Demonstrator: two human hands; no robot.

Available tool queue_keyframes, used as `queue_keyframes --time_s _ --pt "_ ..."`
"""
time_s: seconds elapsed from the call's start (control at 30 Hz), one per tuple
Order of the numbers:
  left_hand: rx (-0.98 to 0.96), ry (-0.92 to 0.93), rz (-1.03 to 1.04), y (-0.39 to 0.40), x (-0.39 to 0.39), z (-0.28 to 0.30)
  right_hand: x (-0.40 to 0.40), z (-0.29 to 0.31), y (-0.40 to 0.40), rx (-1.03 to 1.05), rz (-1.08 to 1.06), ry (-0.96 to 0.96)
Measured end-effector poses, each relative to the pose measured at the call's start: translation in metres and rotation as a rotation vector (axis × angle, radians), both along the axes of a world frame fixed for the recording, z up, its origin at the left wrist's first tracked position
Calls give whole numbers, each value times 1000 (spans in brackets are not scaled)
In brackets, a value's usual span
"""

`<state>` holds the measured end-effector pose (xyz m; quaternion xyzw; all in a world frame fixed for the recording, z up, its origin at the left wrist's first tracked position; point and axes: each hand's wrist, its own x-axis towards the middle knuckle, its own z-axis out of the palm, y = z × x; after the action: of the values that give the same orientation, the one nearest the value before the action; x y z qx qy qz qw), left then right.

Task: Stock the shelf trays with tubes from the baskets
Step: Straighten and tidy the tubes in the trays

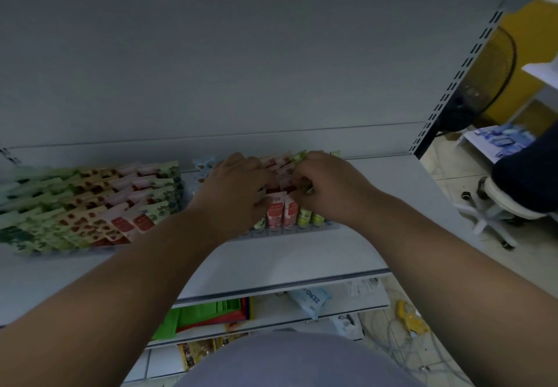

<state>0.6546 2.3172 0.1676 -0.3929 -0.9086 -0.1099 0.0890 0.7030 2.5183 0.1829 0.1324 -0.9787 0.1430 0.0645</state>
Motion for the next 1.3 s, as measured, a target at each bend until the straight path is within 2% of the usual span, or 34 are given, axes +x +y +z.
queue_keyframes --time_s 0.23,0.43,0.7,1.3 --pt "122 57 19 -23 6 9 0 6 -9 -50 45 36" --pt "90 59 43 -40 7 9 -5 8 -23 -87 97 48" --pt "63 56 65 -52 5 5 -16 7 -51 -7 161 13" --pt "85 76 18 -58 3 -3 -12 0 -53 20 68 -5"
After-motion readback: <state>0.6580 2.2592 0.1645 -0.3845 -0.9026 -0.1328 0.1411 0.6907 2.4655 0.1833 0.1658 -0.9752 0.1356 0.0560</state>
